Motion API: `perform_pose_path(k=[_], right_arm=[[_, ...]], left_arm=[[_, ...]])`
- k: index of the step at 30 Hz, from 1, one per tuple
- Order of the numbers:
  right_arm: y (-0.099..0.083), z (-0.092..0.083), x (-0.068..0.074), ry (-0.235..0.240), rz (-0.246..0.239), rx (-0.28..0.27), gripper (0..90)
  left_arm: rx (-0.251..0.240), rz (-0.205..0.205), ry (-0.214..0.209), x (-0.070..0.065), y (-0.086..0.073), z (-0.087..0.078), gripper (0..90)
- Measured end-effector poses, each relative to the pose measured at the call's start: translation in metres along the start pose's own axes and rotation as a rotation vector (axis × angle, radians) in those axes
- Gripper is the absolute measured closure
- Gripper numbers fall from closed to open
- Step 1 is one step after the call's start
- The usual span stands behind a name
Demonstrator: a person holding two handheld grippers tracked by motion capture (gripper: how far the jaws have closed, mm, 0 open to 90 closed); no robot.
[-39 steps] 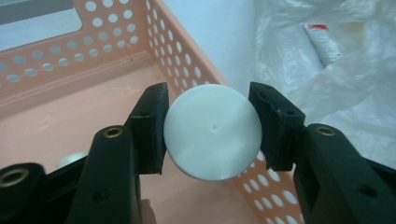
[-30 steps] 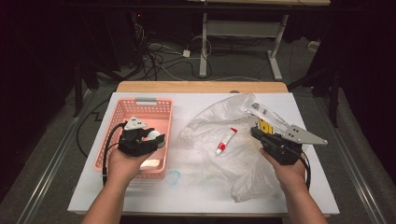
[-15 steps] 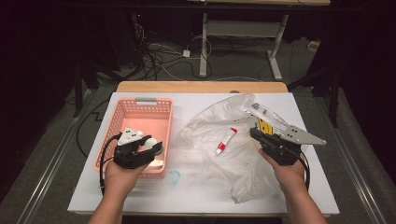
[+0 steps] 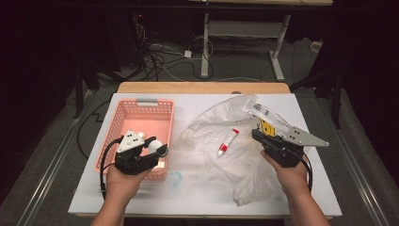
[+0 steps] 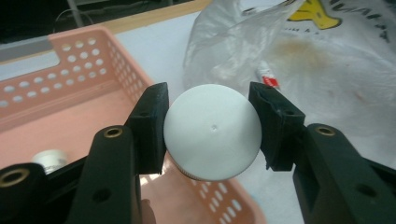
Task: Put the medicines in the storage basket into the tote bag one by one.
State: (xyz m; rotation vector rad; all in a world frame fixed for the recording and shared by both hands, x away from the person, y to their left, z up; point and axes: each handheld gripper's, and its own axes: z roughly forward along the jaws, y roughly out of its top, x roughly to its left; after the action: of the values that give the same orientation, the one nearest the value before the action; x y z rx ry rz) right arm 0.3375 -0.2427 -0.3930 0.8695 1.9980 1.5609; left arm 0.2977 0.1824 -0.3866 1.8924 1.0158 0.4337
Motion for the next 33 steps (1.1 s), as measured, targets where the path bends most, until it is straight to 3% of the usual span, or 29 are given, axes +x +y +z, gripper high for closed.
perform_pose_path(k=[3,7,13,33], right_arm=[[0.0,0.0,0.0,0.0,0.0,0.0,90.0],[0.0,-0.001,0.0,-0.003,0.003,-0.002,90.0],[-0.001,0.0,0.0,0.0,0.002,0.0,90.0],[-0.001,0.001,0.001,0.004,0.003,0.006,90.0]], left_arm=[[-0.006,-0.011,-0.053,-0.004,0.001,0.001,48.6],[-0.008,0.0,-0.079,-0.012,0.001,0.004,48.6],[-0.018,0.024,-0.107,-0.025,0.0,0.012,48.7],[0.05,0.115,-0.193,-0.062,-0.008,0.056,48.6]])
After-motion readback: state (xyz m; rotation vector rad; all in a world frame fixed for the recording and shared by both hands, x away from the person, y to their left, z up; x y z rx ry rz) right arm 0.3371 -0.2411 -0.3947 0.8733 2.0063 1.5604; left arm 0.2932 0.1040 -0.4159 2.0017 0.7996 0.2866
